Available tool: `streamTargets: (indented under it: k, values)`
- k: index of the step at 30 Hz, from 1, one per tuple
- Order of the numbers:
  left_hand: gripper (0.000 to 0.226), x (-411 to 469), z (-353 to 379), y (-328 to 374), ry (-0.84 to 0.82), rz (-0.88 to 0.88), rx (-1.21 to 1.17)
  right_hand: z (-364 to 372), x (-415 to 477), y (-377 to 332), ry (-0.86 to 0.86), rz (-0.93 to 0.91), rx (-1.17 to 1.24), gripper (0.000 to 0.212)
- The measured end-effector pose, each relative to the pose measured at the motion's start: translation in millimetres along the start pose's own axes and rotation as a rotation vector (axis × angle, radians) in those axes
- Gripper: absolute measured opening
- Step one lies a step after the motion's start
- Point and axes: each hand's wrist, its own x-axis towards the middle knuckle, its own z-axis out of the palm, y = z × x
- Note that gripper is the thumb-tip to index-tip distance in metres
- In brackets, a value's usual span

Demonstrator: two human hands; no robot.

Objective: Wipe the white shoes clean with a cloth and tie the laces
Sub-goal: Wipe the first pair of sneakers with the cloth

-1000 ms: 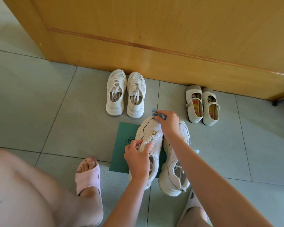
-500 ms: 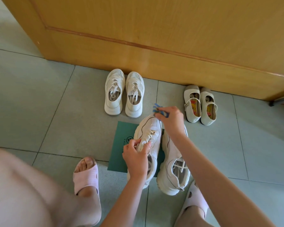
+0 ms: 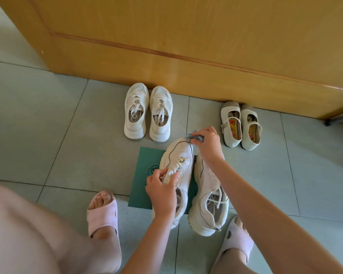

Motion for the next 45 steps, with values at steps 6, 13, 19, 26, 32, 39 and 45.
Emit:
streamTargets:
  k: [6,13,19,26,32,39,45]
  values:
    - [0.026,-0.3,-0.5,0.3,-0.008,-0.004,0.008,19.1,-26.6,-4.8,-0.288,-0.294,-0.097,0.023]
    - [0.025,-1.2,-1.1,0.7,-0.011,0.016,0.026,16.6,11.5,-4.0,-0.020,-0.129,-0.167,0.021]
    - [0.027,-0.8,0.2,-2.1,0.010,0.017,0.027,26.3,-0.2,-35.2,-0.472,-0.329,-0.217,0.022]
    - [0.027,-1.5,0.7,-1.4,0.022,-0.001,0.012,44.5,9.6,-35.1,-0.585,-0.483,-0.703,0.029]
    - [0.025,0.1,0.7,-2.2,0.020,-0.030,-0.024,38.3,22.9,-30.8,-0.415,-0.348,-0.685,0.033]
    - [0.024,0.3,1.1,-1.9,0.022,-0.054,-0.044,25.7,23.9,-16.1,-0.228,-0.130,-0.431,0.026]
    - [0.024,8.3,-6.4,-3.4,-0.046,-0.138,-0.106,28.0,7.2,-3.4,-0.041,0.066,-0.142,0.025]
